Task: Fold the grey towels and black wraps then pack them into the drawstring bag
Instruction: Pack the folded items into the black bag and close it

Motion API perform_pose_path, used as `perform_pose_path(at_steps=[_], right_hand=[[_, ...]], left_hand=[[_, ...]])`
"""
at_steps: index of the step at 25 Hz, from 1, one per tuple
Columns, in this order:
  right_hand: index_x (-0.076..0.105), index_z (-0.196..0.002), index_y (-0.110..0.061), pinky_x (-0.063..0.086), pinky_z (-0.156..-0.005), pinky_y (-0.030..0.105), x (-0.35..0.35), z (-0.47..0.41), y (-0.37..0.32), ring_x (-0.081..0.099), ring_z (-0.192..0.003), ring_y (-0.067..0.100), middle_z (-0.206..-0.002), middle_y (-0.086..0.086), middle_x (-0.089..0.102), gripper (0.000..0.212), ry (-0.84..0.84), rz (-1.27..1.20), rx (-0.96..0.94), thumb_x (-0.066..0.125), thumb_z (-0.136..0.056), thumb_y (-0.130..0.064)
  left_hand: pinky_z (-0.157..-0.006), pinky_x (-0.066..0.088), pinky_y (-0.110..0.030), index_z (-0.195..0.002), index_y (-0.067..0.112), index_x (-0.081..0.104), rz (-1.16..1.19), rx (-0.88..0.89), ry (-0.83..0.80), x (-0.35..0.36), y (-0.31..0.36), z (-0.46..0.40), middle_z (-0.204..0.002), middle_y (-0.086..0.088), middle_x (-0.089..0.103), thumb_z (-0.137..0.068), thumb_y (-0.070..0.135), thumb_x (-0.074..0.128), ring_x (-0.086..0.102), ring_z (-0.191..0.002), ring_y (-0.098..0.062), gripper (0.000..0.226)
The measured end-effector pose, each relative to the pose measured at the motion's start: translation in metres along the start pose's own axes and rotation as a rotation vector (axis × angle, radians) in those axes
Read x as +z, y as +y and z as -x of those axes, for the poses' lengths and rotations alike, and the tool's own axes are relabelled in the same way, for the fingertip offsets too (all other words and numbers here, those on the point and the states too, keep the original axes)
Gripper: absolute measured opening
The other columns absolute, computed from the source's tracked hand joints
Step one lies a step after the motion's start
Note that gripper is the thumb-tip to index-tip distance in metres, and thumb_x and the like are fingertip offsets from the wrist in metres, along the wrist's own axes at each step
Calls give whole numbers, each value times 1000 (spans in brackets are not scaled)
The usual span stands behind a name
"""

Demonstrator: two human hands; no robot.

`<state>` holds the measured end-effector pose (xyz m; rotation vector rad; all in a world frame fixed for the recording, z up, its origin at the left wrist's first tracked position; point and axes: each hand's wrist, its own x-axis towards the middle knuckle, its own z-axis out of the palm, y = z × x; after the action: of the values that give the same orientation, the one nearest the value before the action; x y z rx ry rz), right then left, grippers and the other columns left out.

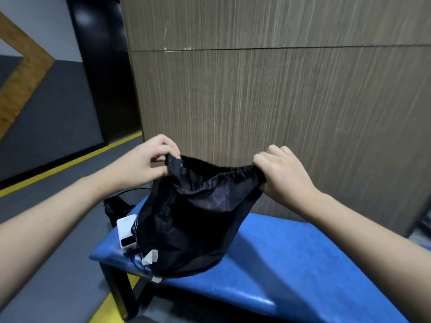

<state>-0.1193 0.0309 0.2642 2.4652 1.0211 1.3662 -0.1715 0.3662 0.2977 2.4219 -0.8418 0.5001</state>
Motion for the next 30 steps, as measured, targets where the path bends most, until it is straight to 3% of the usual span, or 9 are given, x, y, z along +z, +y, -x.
perform_pose_path(at_steps=[4, 8, 10, 16, 20, 23, 26, 28, 30], right_hand=[[43, -71, -15, 34, -56, 37, -2, 7, -18, 46, -66, 28, -64, 2, 49, 34, -1, -71, -14, 70, -53, -4], [45, -71, -13, 36, -54, 37, -3, 10, -29, 44, -64, 28, -64, 2, 49, 34, -30, -126, 6, 71, -52, -4], [45, -71, -14, 34, -55, 36, -4, 13, -36, 45, -64, 28, -65, 2, 50, 33, -36, -149, -8, 71, -54, -6], [33, -74, -21, 29, -56, 32, 1, 25, -42, 43, -62, 25, -64, -1, 46, 42, -39, -235, -2, 71, -63, -6], [34, -73, -24, 30, -70, 30, 2, 35, -35, 36, -67, 9, -67, -8, 42, 43, -142, -425, 147, 70, -70, -1], [39, -75, -30, 25, -89, 18, -5, 41, -32, 40, -92, -3, -77, -6, 50, 38, -309, -673, 266, 62, -76, 1], [45, -76, -27, 33, -92, 23, -11, 45, -32, 44, -90, 10, -75, -6, 57, 29, -470, -814, 291, 57, -74, -1], [45, -75, -27, 34, -92, 27, -13, 48, -32, 45, -96, 16, -83, -8, 61, 29, -523, -822, 268, 57, -73, -1], [39, -71, -29, 31, -95, 30, -16, 49, -30, 46, -98, 14, -92, -12, 63, 32, -424, -815, 209, 55, -69, 0]], left_hand=[[-94, 46, -22, -102, 18, 68, 84, 8, -52, 5, 7, 8, -113, 0, 59, -85, 0, 72, 61, -107, -17, 26], [-102, 49, -32, -108, 14, 67, 216, -34, -91, 10, 14, 14, -121, -2, 56, -84, 28, 69, 60, -115, -23, 27], [-103, 48, -35, -109, 15, 66, 252, -55, -107, 13, 16, 18, -123, -1, 54, -82, 30, 68, 60, -116, -23, 31], [-100, 48, -45, -97, 15, 64, 242, -98, -184, 19, 20, 23, -118, 3, 60, -85, 3, 73, 60, -111, -21, 19], [-87, 49, -52, -86, 16, 58, 204, -128, -230, 26, 29, 29, -108, 5, 67, -84, -9, 63, 63, -95, -18, 25], [-77, 51, -48, -92, 29, 62, 142, -100, -238, 35, 36, 27, -105, 7, 68, -84, 0, 64, 63, -88, -20, 30], [-77, 49, -34, -92, 30, 63, 138, -15, -245, 44, 47, 18, -103, 7, 66, -81, 11, 65, 62, -91, -21, 22], [-76, 47, -32, -85, 22, 61, 95, 65, -243, 51, 52, 12, -102, 6, 63, -80, -1, 64, 60, -93, -21, 24], [-72, 45, -31, -75, 14, 55, 62, 109, -231, 58, 56, 8, -99, 6, 61, -75, -13, 55, 58, -90, -20, 28]])
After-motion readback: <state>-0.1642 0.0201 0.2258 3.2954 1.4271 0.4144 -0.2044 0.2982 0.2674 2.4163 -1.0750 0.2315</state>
